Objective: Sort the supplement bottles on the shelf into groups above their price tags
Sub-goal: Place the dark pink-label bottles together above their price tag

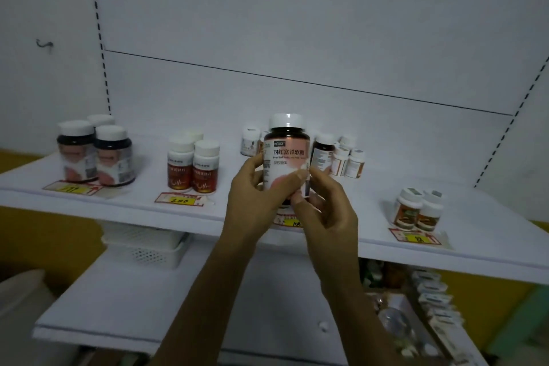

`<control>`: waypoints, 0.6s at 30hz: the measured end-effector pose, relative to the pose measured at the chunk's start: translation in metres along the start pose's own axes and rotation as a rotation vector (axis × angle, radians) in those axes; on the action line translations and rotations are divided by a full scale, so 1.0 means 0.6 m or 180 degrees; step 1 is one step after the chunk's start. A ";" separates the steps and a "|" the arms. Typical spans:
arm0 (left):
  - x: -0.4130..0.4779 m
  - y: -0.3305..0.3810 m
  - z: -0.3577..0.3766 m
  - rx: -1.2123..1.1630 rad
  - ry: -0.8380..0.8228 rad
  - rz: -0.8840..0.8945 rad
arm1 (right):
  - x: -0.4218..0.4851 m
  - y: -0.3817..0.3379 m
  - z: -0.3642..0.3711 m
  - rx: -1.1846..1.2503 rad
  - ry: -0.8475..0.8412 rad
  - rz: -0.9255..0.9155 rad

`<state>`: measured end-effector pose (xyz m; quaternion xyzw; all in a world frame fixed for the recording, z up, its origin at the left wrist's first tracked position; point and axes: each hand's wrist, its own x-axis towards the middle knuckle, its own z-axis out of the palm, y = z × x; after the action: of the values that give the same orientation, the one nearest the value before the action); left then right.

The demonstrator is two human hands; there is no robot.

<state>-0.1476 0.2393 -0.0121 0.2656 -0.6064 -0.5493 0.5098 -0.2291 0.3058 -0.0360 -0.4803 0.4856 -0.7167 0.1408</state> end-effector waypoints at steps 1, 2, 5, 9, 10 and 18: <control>-0.010 0.002 -0.003 0.0053 0.0016 0.0008 | -0.011 -0.002 0.002 0.0025 0.0019 0.0002; -0.019 0.004 -0.005 0.0091 0.0037 0.0018 | -0.020 -0.003 0.003 0.0028 0.0039 0.0008; -0.039 0.011 -0.015 0.0123 0.0076 -0.0035 | -0.040 -0.008 0.008 0.0024 0.0012 0.0022; -0.055 0.020 -0.030 0.0103 0.0109 -0.0067 | -0.051 -0.017 0.018 0.0019 -0.0062 0.0027; -0.056 0.022 -0.034 0.0113 0.0117 -0.0062 | -0.053 -0.017 0.021 0.0006 -0.0063 0.0035; -0.033 0.036 -0.057 0.0219 -0.0154 -0.0003 | -0.050 -0.031 0.054 -0.0063 0.0225 -0.0009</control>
<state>-0.1049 0.2488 -0.0025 0.2699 -0.6371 -0.5346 0.4853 -0.1823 0.3171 -0.0348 -0.4568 0.4967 -0.7286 0.1178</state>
